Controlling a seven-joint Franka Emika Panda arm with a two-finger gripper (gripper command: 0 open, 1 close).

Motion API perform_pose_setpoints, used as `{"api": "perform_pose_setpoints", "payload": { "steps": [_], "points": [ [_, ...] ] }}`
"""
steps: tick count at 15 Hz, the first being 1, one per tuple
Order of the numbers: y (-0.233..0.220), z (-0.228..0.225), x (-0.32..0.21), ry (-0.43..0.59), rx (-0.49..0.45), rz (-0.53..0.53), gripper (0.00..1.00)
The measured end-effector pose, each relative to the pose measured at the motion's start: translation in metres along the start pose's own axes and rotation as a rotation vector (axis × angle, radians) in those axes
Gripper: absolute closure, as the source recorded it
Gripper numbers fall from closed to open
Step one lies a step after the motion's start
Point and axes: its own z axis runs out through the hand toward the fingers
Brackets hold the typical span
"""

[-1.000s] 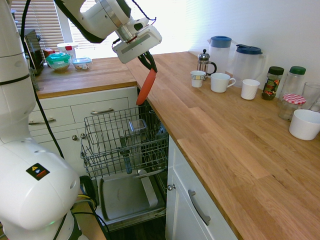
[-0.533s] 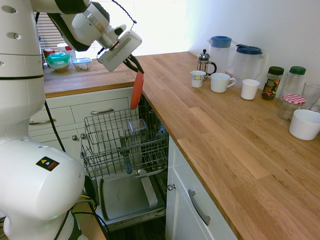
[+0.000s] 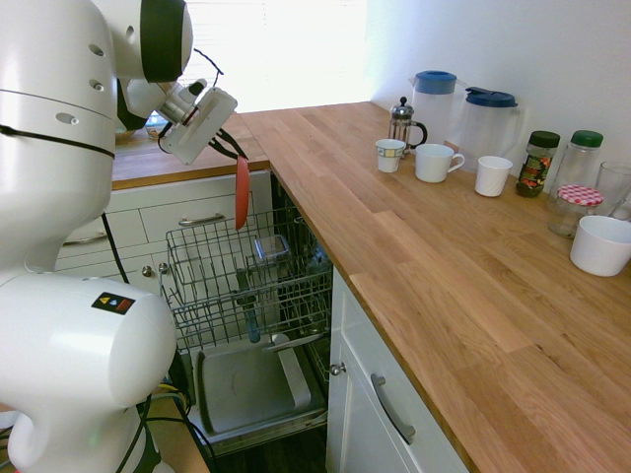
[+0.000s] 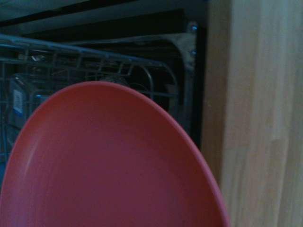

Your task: Put the plate in the dishwasher

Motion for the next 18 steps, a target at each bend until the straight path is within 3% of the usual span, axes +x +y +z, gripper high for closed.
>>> {"api": "perform_pose_setpoints", "payload": {
  "steps": [6, 10, 18],
  "points": [
    [-0.062, 0.029, -0.025, -0.038, -0.036, -0.094, 1.00],
    [-0.090, 0.055, -0.022, -0.064, -0.057, -0.082, 1.00],
    [-0.115, 0.061, -0.023, -0.049, -0.098, -0.087, 1.00]
  ]
}}
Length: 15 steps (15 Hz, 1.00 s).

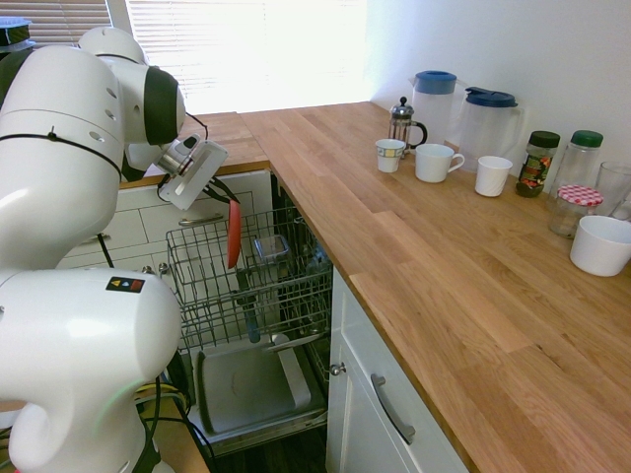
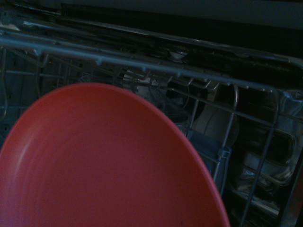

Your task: Put the plate in the dishwasher

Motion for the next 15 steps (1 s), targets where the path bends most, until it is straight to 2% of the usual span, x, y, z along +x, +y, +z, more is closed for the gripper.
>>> {"api": "perform_pose_setpoints", "payload": {
  "steps": [8, 15],
  "points": [
    [-0.050, -0.010, -0.006, 0.040, 0.020, -0.012, 1.00],
    [-0.081, 0.005, -0.007, 0.062, 0.063, -0.012, 1.00]
  ]
}}
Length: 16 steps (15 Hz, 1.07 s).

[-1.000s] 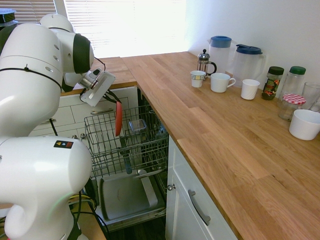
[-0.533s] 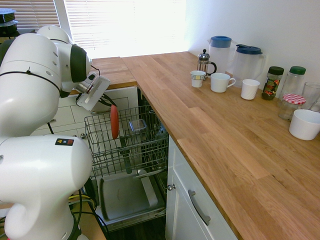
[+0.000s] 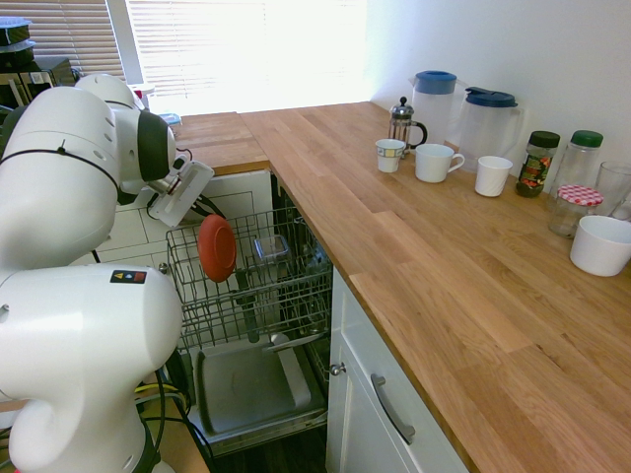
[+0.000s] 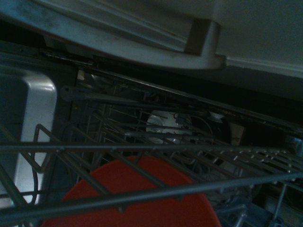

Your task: Put the plate in the dishwasher

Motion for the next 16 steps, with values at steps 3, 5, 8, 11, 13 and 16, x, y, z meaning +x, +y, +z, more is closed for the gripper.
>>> {"api": "perform_pose_setpoints", "payload": {
  "steps": [3, 5, 8, 11, 13, 16],
  "points": [
    [-0.008, 0.013, -0.003, -0.002, 0.012, -0.007, 1.00],
    [-0.009, 0.016, -0.003, -0.016, 0.020, 0.000, 1.00],
    [-0.011, 0.021, -0.004, -0.030, 0.029, 0.008, 0.00],
    [-0.012, 0.022, -0.004, -0.032, 0.036, 0.018, 0.00],
    [-0.012, 0.022, -0.004, -0.032, 0.036, 0.022, 0.00],
    [-0.012, 0.022, -0.005, -0.030, 0.037, 0.025, 0.00]
  ]
}}
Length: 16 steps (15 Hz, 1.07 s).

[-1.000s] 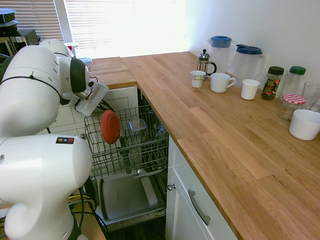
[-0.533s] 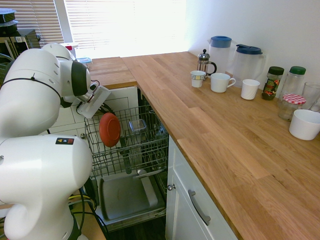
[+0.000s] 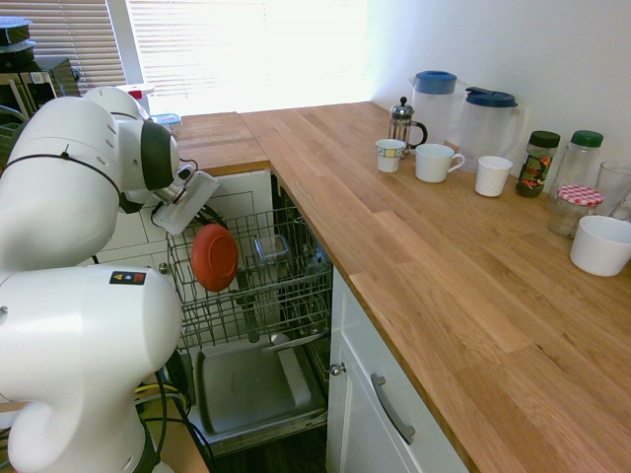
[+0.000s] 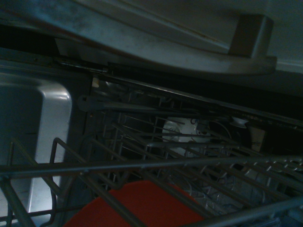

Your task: Put the plate in the dishwasher

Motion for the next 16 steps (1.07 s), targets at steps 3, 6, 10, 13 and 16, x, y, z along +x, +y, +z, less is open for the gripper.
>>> {"api": "perform_pose_setpoints", "payload": {
  "steps": [3, 6, 10, 13, 16],
  "points": [
    [0.000, 0.001, 0.000, 0.002, 0.005, 0.004, 0.00],
    [-0.001, 0.001, 0.000, 0.006, 0.014, 0.013, 0.00],
    [-0.001, 0.000, -0.002, 0.014, 0.034, 0.024, 0.00],
    [-0.004, -0.009, -0.013, 0.026, 0.055, 0.021, 0.00],
    [0.013, -0.037, -0.024, 0.030, 0.057, 0.039, 0.00]
  ]
}}
